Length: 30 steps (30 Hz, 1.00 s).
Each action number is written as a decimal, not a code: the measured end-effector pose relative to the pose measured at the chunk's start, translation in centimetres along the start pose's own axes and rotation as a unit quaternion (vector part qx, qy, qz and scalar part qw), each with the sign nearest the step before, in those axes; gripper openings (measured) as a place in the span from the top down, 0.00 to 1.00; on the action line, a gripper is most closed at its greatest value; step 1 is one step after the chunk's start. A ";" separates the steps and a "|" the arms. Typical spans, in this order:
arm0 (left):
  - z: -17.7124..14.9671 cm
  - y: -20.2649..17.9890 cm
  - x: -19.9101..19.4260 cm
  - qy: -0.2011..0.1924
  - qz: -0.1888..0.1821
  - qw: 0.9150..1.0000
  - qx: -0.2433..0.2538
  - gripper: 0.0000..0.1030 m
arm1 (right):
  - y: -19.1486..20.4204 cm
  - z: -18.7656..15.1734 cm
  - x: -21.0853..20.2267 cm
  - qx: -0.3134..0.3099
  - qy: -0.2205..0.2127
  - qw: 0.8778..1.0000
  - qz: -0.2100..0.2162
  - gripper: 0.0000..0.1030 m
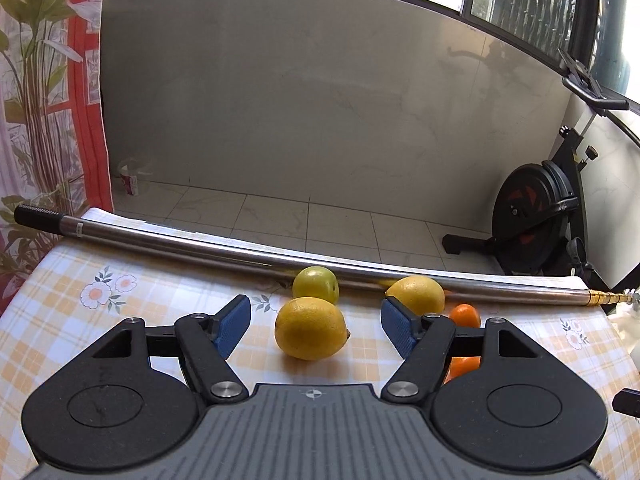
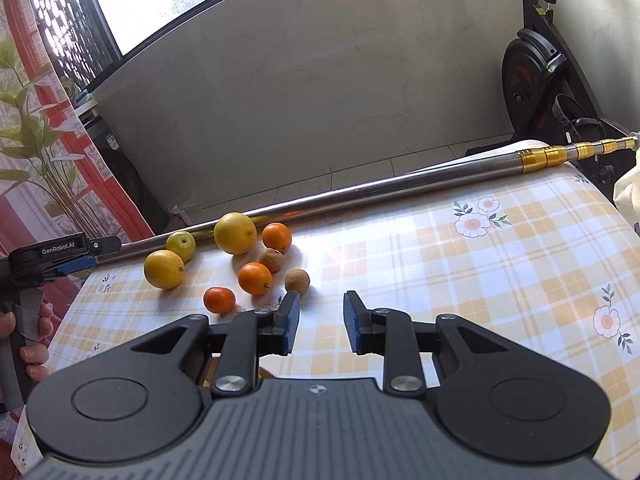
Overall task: Organize fruits
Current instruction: 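Move left gripper to a large yellow lemon while right gripper moves toward the fruit cluster, then close left gripper on the yellow lemon and lift it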
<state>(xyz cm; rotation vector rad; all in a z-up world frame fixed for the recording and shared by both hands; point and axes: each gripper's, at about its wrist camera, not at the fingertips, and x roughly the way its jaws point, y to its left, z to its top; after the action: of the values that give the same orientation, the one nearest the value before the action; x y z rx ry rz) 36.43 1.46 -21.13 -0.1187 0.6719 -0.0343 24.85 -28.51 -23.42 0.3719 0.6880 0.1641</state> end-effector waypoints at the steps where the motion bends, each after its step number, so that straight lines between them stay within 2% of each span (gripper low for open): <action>1: 0.0 0.0 1.3 0.012 0.000 1.000 -0.002 0.28 | -0.2 0.1 0.1 0.004 0.001 1.000 -0.001 0.73; 3: 0.1 0.2 3.2 0.030 -0.002 1.000 -0.005 0.28 | -0.5 0.1 0.3 0.009 0.002 1.000 -0.002 0.73; 12: -0.4 0.5 7.6 0.054 0.008 0.999 0.000 0.28 | -1.3 0.0 1.4 0.020 0.013 1.000 -0.007 0.73; 25: -0.8 -0.7 10.0 0.067 0.022 0.997 0.039 0.28 | -1.6 -0.2 2.1 0.024 0.024 0.999 -0.008 0.73; 27: -0.9 -0.6 10.2 0.074 0.026 0.996 0.040 0.32 | -1.5 -0.3 2.1 0.022 0.026 0.999 -0.008 0.73; 30: -1.0 -0.6 10.0 0.078 0.024 0.996 0.042 0.33 | -1.5 -0.2 2.2 0.024 0.030 0.999 -0.006 0.73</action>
<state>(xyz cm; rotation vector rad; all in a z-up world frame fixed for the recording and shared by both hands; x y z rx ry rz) 43.66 0.11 -28.04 -0.0193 0.8280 -0.0245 26.43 -29.22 -25.47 0.4109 0.7539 0.1485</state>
